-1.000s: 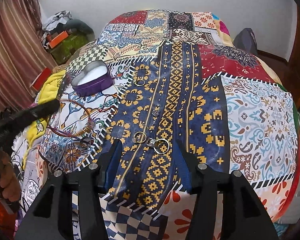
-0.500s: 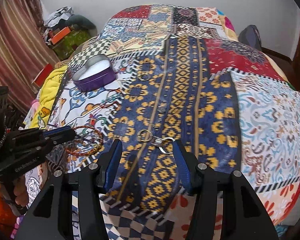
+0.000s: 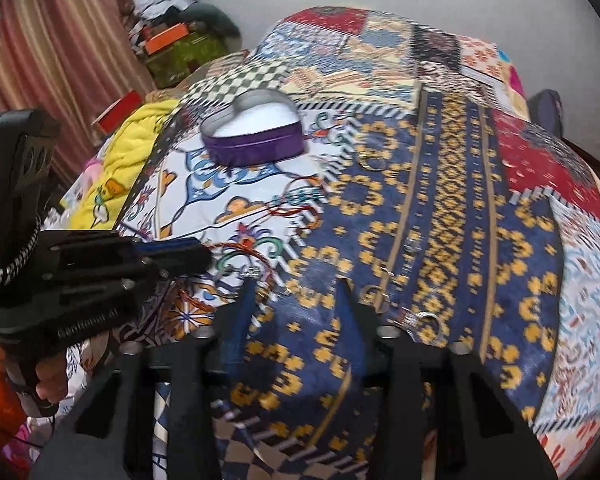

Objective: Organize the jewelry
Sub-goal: 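Close the left gripper on the orange-red bracelet and lift it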

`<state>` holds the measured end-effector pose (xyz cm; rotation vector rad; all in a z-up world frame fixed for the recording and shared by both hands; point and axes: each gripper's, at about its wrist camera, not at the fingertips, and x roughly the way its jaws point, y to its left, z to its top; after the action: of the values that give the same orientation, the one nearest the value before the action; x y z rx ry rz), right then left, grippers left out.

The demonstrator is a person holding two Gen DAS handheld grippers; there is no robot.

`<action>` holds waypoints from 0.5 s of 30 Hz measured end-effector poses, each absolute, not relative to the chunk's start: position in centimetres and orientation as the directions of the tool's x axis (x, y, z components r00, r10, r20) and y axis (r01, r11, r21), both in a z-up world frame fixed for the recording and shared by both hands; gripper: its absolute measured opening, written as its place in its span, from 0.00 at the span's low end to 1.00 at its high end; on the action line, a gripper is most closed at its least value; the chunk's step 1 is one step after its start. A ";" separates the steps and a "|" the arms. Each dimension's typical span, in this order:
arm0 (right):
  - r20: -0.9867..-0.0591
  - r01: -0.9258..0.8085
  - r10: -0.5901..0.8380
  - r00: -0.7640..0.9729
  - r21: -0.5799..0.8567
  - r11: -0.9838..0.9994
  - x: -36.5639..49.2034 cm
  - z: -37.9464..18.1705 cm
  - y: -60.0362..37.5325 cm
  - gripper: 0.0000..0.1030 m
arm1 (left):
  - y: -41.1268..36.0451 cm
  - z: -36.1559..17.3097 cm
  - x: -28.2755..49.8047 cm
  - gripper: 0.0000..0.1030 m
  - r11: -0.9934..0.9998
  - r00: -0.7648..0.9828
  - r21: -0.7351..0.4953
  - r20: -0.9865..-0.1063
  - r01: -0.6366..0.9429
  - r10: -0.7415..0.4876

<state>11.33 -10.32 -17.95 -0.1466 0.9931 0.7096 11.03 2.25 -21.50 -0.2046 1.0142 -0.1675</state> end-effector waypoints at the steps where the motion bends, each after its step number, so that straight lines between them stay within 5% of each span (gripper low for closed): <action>1: -0.810 -0.611 0.479 0.339 0.198 0.767 11.4 -18.2 -10.0 0.21 | 2.2 -21.6 11.0 0.06 0.968 0.519 -0.248 -0.822 0.045 -0.235; 15: -0.820 -0.643 0.503 0.274 0.233 0.729 12.1 -19.1 -7.7 0.16 | 1.9 -22.3 11.5 0.06 0.958 0.526 -0.282 -0.808 0.051 -0.266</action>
<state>12.08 -7.74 -19.10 -0.1559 1.0373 0.7749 11.54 1.95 -22.29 -0.2353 1.0019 -0.1918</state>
